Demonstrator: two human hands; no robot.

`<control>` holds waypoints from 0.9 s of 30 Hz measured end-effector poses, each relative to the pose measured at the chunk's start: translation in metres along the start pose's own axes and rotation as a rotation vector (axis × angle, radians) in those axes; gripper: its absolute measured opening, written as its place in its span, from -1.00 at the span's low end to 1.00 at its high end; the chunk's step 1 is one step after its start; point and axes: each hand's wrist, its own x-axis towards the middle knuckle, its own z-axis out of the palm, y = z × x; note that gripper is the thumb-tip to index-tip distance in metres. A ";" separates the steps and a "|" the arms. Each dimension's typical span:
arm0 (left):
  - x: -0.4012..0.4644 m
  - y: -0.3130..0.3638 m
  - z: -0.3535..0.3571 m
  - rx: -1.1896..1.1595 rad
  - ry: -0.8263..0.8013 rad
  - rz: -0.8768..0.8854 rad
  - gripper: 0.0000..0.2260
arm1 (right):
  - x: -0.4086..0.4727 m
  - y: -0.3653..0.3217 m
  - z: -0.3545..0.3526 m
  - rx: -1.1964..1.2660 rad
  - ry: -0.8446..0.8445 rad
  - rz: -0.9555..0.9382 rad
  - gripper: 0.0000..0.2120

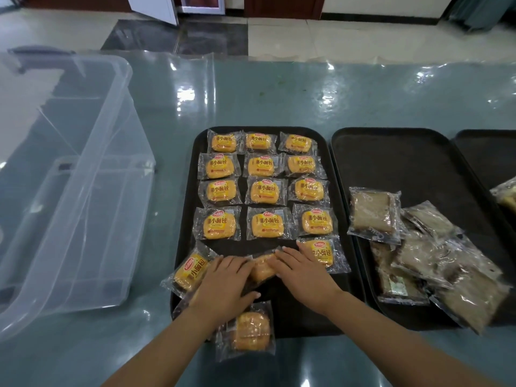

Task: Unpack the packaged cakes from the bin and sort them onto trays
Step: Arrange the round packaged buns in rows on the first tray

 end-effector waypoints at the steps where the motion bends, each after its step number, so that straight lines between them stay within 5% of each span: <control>1: 0.003 0.003 0.000 -0.035 -0.003 0.008 -0.42 | -0.003 0.004 -0.002 0.020 0.035 0.009 -0.57; 3: 0.008 0.008 -0.001 -0.117 0.017 0.031 -0.51 | -0.008 0.011 -0.009 0.089 0.071 0.047 -0.72; 7: 0.019 0.014 -0.005 -0.332 0.085 0.000 -0.68 | -0.010 0.023 -0.023 0.351 -0.016 0.214 -0.45; 12: 0.031 0.008 -0.007 -0.602 -0.087 -0.210 -0.74 | -0.011 0.031 -0.024 0.370 -0.053 0.265 -0.42; 18: 0.039 0.001 -0.002 -0.456 -0.071 -0.301 -0.59 | -0.021 0.028 -0.017 0.324 -0.105 0.228 -0.55; 23: 0.030 0.004 0.006 -0.122 0.141 -0.055 -0.59 | -0.036 0.034 -0.007 0.179 -0.020 0.232 -0.56; 27: 0.019 0.006 0.018 -0.040 0.109 0.227 -0.55 | -0.048 0.039 0.002 0.157 -0.030 0.295 -0.56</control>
